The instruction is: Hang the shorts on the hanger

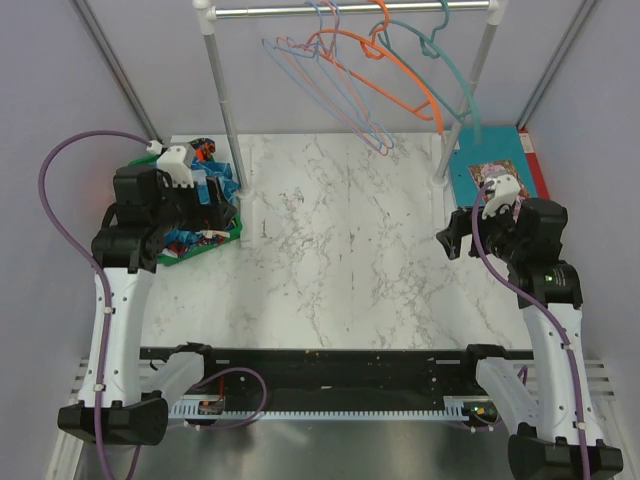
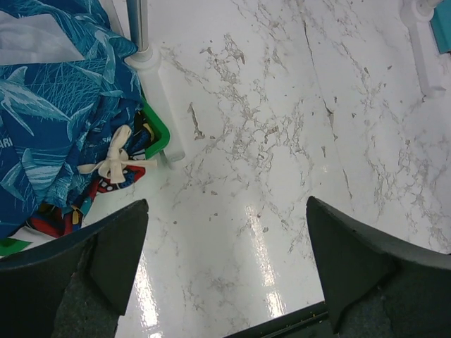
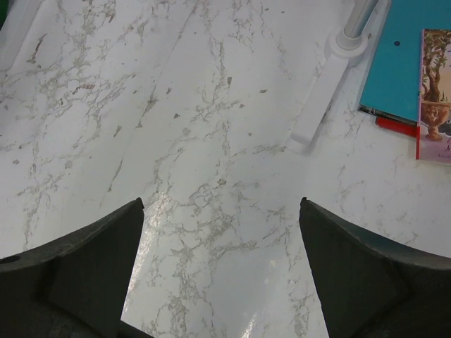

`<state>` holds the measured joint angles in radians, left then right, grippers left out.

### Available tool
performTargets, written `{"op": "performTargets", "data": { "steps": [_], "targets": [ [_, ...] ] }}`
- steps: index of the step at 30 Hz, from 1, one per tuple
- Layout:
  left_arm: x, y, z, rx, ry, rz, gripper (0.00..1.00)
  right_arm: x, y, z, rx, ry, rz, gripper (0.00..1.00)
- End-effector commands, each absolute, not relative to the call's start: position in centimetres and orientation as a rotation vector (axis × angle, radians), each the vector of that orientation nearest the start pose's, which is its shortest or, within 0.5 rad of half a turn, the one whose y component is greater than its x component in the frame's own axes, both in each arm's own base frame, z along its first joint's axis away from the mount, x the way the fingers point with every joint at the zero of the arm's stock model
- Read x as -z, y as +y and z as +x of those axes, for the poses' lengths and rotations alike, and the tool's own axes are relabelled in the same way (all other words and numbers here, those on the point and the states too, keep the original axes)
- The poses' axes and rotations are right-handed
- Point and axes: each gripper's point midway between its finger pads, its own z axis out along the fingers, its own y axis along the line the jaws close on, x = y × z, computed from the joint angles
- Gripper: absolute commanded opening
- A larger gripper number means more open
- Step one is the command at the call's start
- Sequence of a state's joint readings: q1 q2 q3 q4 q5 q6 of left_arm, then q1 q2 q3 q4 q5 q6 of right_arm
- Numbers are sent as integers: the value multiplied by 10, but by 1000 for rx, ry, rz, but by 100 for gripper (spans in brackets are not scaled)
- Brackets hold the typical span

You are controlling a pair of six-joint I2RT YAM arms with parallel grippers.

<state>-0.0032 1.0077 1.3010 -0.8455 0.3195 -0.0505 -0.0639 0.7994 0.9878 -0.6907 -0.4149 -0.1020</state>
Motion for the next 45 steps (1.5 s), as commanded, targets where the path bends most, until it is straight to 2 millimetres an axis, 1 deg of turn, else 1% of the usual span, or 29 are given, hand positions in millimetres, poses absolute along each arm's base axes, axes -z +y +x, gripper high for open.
{"op": "performTargets", "data": {
  "steps": [1,2,3,5,6,8,9,11,12,13,15,16,18,19,22,23,26,29,30,33,35,36,37,39,40,42,43,44,45],
  "targets": [
    [-312,-48,287,280,2088,206,100,-255,56,251,-345,2010,-380,98],
    [-306,-40,295,225,2117,191,100,-254,57,251,-348,2013,-396,98],
    [-313,-37,299,194,2102,217,100,-250,60,249,-372,2028,-414,98],
    [-306,-33,311,163,2129,256,100,-248,61,248,-377,2037,-434,98],
    [-308,-31,317,139,2126,285,100,-246,62,249,-385,2050,-435,98],
    [-303,-27,327,110,2145,314,100,-245,62,249,-386,2052,-443,98],
    [-295,-26,338,98,2176,332,100,-244,64,248,-400,2061,-453,98],
    [-282,-22,349,76,2216,348,100,-243,66,248,-420,2069,-477,98],
    [-270,-9,359,62,2259,314,100,-241,68,246,-435,2079,-483,98],
    [-262,-9,364,76,2283,317,100,-241,70,245,-453,2080,-493,98],
    [-255,-4,375,80,2298,306,100,-240,72,243,-469,2088,-502,98],
    [-241,-1,385,90,2333,305,100,-240,73,243,-475,2086,-507,98],
    [-236,10,396,72,2341,287,100,-239,73,241,-475,2093,-511,98],
    [-225,13,404,78,2366,283,99,-239,72,241,-474,2094,-511,98],
    [-210,24,415,49,2402,290,100,-236,74,239,-489,2106,-521,98],
    [-197,30,419,21,2437,286,99,-235,75,239,-495,2109,-523,98],
    [-179,44,425,-43,2475,286,99,-233,75,238,-501,2113,-525,98],
    [-171,58,427,-125,2491,259,100,-232,76,239,-507,2114,-527,98],
    [-165,60,428,-138,2501,261,99,-232,76,239,-511,2114,-528,98],
    [-158,66,428,-178,2521,261,99,-234,78,240,-528,2108,-535,98],
    [-160,72,428,-212,2521,253,88,-234,79,241,-532,2110,-536,98],
    [-167,72,426,-218,2506,251,81,-234,79,241,-533,2110,-534,98],
    [-173,71,425,-219,2492,254,68,-234,79,241,-537,2111,-532,98],
    [-185,69,421,-213,2460,262,54,-235,80,241,-541,2104,-535,98],
    [-199,69,418,-219,2428,267,41,-234,81,240,-545,2104,-537,98],
    [-215,69,415,-233,2397,282,27,-235,82,239,-554,2100,-542,98],
    [-225,69,410,-240,2385,286,9,-234,82,238,-557,2100,-546,98],
    [-236,69,410,-249,2365,288,2,-234,83,238,-563,2100,-548,98],
    [-245,68,408,-249,2350,288,2,-233,83,237,-568,2103,-548,98]
  ]
}}
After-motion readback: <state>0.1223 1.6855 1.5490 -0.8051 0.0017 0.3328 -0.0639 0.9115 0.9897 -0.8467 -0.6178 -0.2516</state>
